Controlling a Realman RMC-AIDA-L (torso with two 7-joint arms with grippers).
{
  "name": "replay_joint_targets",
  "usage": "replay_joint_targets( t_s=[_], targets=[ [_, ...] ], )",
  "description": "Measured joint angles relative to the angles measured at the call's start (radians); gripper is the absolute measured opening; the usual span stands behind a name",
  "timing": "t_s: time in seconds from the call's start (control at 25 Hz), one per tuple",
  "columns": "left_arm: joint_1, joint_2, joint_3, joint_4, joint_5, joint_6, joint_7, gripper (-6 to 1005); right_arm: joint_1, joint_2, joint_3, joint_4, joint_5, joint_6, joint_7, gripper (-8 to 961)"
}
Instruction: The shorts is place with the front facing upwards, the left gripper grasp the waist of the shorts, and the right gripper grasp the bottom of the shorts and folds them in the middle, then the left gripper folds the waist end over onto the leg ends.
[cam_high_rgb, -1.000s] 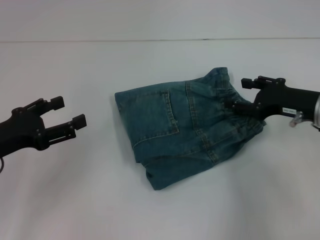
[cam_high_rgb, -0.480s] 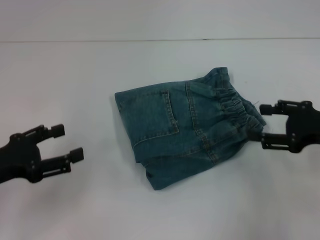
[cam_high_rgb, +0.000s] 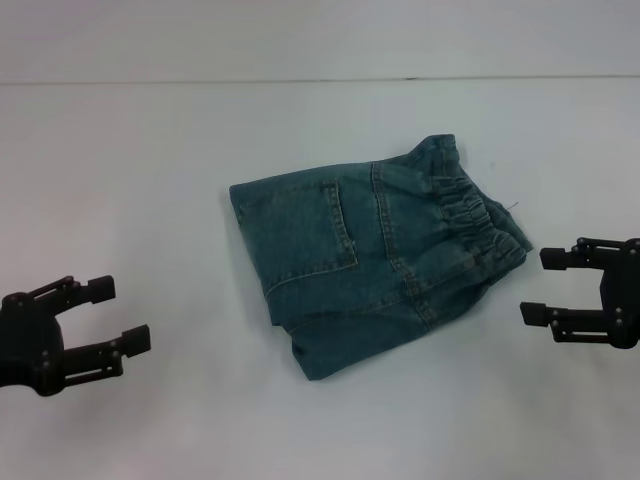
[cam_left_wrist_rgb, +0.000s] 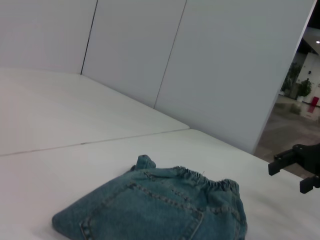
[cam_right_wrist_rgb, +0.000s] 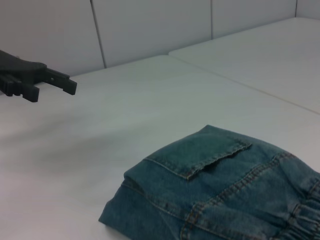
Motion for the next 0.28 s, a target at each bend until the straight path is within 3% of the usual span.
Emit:
replay_joint_targets(
  t_s=[0.28],
  targets=[
    [-0.001, -0.002, 0.004, -0.002, 0.01, 0.0, 0.001, 901, 0.007, 0.001, 0.001, 0.013, -0.008, 0.002, -0.016, 789]
  ],
)
